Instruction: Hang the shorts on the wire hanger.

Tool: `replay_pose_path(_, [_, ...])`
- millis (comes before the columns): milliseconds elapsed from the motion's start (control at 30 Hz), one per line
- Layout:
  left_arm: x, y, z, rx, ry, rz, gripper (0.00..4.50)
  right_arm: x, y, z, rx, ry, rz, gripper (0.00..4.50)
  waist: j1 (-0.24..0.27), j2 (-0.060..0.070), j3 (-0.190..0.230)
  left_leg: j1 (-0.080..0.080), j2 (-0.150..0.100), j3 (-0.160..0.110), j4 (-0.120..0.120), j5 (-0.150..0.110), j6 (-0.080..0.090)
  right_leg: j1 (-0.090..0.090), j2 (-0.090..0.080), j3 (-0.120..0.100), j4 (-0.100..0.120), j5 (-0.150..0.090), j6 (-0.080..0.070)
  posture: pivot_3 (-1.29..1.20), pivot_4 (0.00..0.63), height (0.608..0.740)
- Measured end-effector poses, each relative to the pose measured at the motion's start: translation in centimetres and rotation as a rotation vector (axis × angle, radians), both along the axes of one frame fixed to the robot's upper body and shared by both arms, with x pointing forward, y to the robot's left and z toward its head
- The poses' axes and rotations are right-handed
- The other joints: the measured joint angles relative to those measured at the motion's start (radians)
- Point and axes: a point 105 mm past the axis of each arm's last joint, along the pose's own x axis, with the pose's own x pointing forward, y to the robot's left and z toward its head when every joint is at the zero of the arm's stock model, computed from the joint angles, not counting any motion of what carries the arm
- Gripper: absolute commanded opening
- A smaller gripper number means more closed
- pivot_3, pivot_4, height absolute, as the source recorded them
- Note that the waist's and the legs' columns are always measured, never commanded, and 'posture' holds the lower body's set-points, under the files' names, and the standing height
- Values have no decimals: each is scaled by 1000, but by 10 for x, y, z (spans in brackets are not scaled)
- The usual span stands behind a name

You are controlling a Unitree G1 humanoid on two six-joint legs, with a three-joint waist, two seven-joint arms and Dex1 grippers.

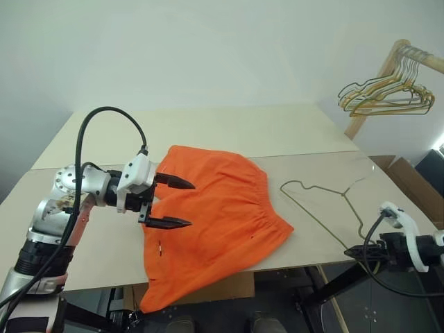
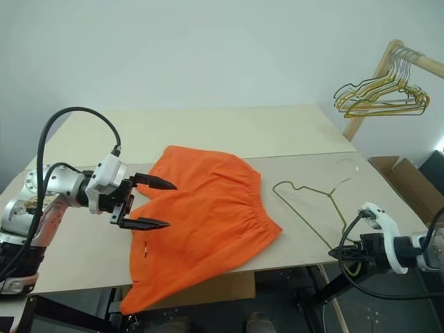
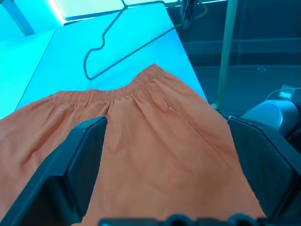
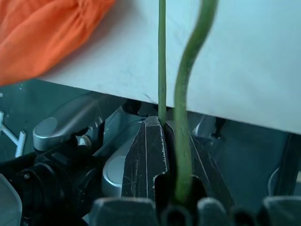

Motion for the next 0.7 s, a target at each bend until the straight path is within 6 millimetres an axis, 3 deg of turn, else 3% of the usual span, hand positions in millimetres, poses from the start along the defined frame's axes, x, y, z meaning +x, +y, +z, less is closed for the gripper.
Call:
replay_pose_path(367, [-2, -1, 2, 12, -2, 16, 4462, 4, 18, 1, 141, 38, 63, 0, 3, 0, 0, 0, 0, -1, 0, 0, 0, 0, 0, 0, -1, 0, 0, 29, 0, 740])
replay_pose_path(700, [-6, -3, 1, 8, 12, 20, 4462, 3, 24, 1, 160, 81, 137, 0, 5, 0, 0, 0, 0, -2, 0, 0, 0, 0, 0, 0, -1, 0, 0, 49, 0, 740])
